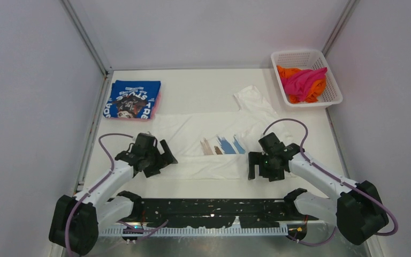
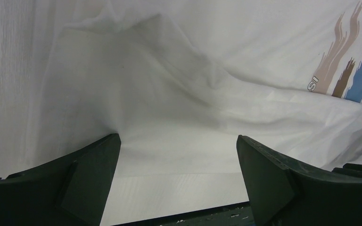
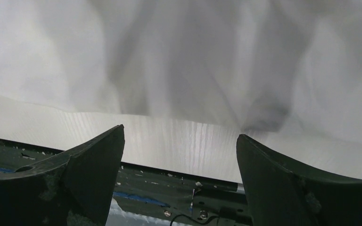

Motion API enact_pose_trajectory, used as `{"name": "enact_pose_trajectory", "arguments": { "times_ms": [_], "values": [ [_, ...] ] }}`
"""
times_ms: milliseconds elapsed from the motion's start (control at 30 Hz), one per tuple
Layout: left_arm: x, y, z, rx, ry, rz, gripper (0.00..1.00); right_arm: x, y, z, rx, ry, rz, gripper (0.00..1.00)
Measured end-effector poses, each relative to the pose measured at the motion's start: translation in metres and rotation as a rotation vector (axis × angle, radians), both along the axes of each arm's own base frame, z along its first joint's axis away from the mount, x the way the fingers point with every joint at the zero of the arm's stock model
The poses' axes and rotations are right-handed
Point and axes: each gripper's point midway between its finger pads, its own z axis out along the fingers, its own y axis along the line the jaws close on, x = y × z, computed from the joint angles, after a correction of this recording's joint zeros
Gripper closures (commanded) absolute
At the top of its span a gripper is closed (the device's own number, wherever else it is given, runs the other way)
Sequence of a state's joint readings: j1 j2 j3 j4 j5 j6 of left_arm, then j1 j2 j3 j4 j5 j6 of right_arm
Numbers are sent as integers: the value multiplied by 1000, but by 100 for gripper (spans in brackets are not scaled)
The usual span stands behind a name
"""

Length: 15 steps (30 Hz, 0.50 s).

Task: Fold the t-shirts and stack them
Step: Fold the flattened tshirt in 1/3 of the way

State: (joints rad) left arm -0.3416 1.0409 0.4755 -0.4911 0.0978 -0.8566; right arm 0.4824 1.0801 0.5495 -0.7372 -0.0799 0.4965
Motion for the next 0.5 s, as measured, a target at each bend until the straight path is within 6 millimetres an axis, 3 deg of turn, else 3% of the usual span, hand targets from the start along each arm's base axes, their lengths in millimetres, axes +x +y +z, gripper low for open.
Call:
{"name": "enact_pose_trajectory", "arguments": {
  "times_ms": [333,500],
  "values": [
    [-27,3,-1,-38,-14,6,0,-41,5,2,-3,73,54,5],
    [-43,8,1,-26,14,4,0,-30,11,20,5,-14,77,5]
  ]
}}
